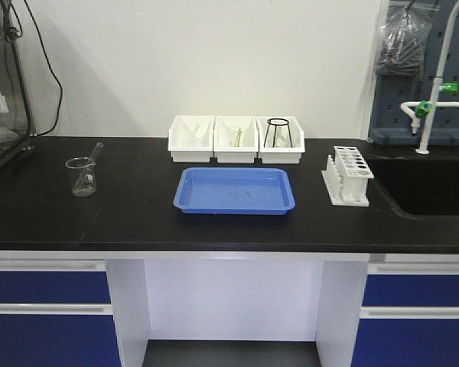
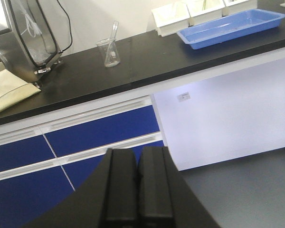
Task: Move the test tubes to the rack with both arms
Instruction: 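Drive the base forward toward the bench with the blue tray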
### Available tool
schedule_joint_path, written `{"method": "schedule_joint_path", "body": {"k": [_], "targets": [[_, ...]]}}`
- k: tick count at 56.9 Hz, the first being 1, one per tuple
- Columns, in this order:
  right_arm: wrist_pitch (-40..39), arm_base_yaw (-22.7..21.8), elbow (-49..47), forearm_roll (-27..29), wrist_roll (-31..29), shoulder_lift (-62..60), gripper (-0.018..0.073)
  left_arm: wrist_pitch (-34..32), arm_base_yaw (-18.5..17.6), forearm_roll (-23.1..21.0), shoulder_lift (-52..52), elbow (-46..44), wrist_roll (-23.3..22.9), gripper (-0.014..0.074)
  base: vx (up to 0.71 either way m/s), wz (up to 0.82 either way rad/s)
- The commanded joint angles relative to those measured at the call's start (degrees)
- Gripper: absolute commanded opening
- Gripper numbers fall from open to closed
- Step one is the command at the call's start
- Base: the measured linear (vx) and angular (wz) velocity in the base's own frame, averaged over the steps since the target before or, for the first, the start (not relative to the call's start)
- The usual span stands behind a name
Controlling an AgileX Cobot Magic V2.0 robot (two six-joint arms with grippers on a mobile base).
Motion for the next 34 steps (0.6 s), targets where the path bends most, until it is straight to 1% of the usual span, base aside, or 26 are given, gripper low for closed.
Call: {"method": "schedule_joint_path", "body": {"k": [1,18,34], "targets": [[-4.42,-0.37,0.65,-0.36,-0.22,-0.42,-0.0007,-4.52,0.15,-0.53,-1.19,1.49,-0.19,-0.0020,0.23,0.12],[-4.42,-0.37,0.65,-0.36,-0.22,-0.42,-0.0007,-4.52,0.15,-0.53,-1.19,1.49,-0.19,-0.0020,0.24,0.00],[-4.42,-0.37,0.65,-0.36,-0.22,-0.42,-0.0007,-4.52,0.15,-0.53,-1.19,1.49,-0.19,-0.0020,0.32,-0.04]]}}
